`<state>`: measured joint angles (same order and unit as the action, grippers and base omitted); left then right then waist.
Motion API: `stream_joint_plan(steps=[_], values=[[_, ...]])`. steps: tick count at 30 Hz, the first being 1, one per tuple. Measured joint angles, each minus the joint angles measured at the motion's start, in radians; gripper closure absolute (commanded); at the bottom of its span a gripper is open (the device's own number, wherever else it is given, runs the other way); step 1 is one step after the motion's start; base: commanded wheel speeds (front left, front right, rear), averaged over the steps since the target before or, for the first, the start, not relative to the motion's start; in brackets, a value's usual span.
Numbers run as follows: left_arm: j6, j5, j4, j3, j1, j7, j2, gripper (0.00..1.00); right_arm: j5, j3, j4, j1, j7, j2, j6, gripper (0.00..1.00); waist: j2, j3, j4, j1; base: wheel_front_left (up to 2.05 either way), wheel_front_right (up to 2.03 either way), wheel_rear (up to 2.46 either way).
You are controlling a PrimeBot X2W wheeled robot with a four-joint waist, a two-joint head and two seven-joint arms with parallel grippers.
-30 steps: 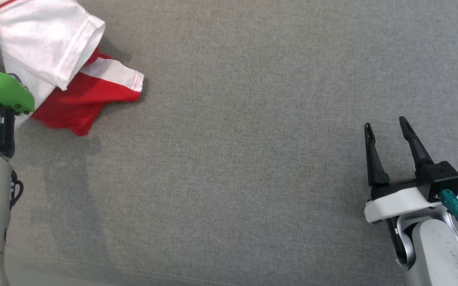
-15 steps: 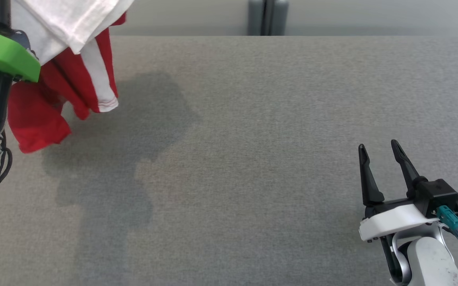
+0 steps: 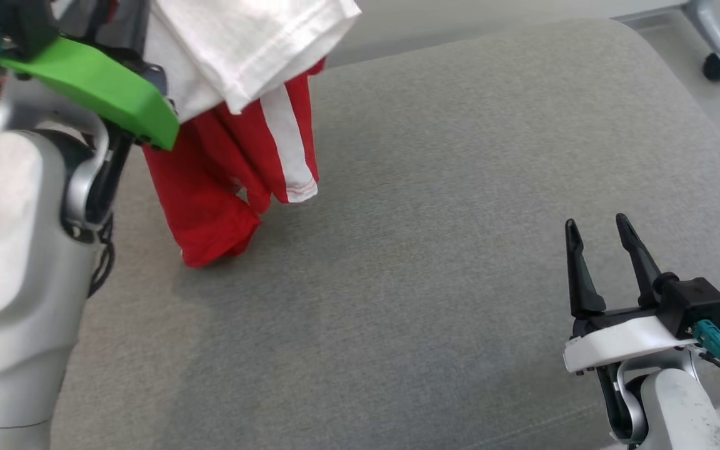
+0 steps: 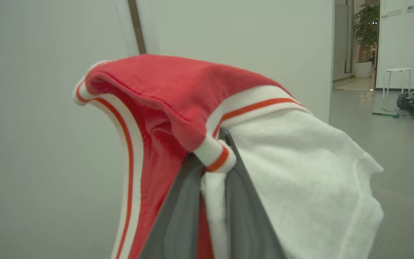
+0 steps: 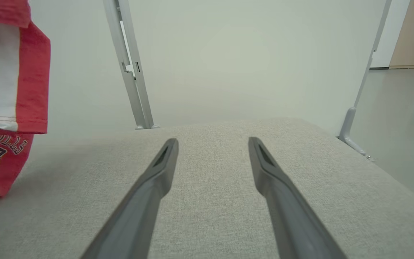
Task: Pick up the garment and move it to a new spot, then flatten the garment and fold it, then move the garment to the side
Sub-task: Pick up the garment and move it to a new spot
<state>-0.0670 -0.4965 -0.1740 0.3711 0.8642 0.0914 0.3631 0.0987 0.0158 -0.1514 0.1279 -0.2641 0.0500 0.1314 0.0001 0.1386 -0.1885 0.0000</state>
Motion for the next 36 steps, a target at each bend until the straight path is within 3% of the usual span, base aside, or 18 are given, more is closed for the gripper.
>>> stream_joint_plan(steps=[7, 15, 17, 18, 22, 26, 33, 36], values=[[-0.012, 0.009, -0.151, 0.105, -0.043, -0.022, -0.096, 1.00, 0.044, -0.019, 0.009, 0.025, 0.000, 0.001, 0.000, 0.00, 0.0000, 0.047, -0.113, 0.0000, 0.00, 0.00, 0.00], [-0.041, 0.033, -0.401, 0.218, -0.096, -0.116, -0.170, 1.00, 0.079, -0.042, 0.016, 0.057, 0.000, 0.000, 0.000, 0.00, 0.0000, 0.153, -0.176, 0.0000, 0.00, 0.00, 0.00], [-0.047, 0.043, -0.438, 0.241, -0.095, -0.148, -0.185, 0.51, 0.079, -0.037, 0.016, 0.059, 0.000, 0.001, 0.000, 0.00, 0.0000, 0.173, -0.187, 0.0000, 0.00, 0.00, 0.00], [-0.050, 0.043, -0.449, 0.256, -0.094, -0.168, -0.193, 0.00, 0.078, -0.034, 0.015, 0.059, 0.000, 0.000, 0.000, 0.00, -0.0001, 0.181, -0.191, 0.0000, 0.00, 0.00, 0.00], [-0.056, 0.055, -0.453, 0.286, -0.078, -0.253, -0.216, 0.00, 0.061, -0.018, 0.009, 0.057, 0.000, 0.000, 0.000, 0.00, 0.0000, 0.189, -0.191, 0.0000, 0.00, 0.00, 0.00], [-0.053, 0.045, -0.381, 0.265, -0.075, -0.306, -0.203, 0.00, 0.038, -0.007, 0.008, 0.045, 0.000, -0.001, 0.000, 0.00, -0.0001, 0.174, -0.174, 0.0000, 0.00, 0.00, 0.00], [0.065, 0.012, -0.265, 0.161, -0.225, -0.330, -0.083, 0.00, 0.016, 0.004, 0.008, 0.025, 0.000, -0.001, 0.000, 0.00, -0.0001, 0.131, -0.098, 0.0000, 0.00, 0.00, 0.00], [0.105, -0.013, -0.267, 0.126, -0.301, -0.326, -0.058, 0.00, 0.007, 0.008, 0.008, 0.019, 0.000, -0.001, 0.000, 0.00, -0.0001, 0.114, -0.056, 0.0000, 0.00, 0.00, 0.00]])
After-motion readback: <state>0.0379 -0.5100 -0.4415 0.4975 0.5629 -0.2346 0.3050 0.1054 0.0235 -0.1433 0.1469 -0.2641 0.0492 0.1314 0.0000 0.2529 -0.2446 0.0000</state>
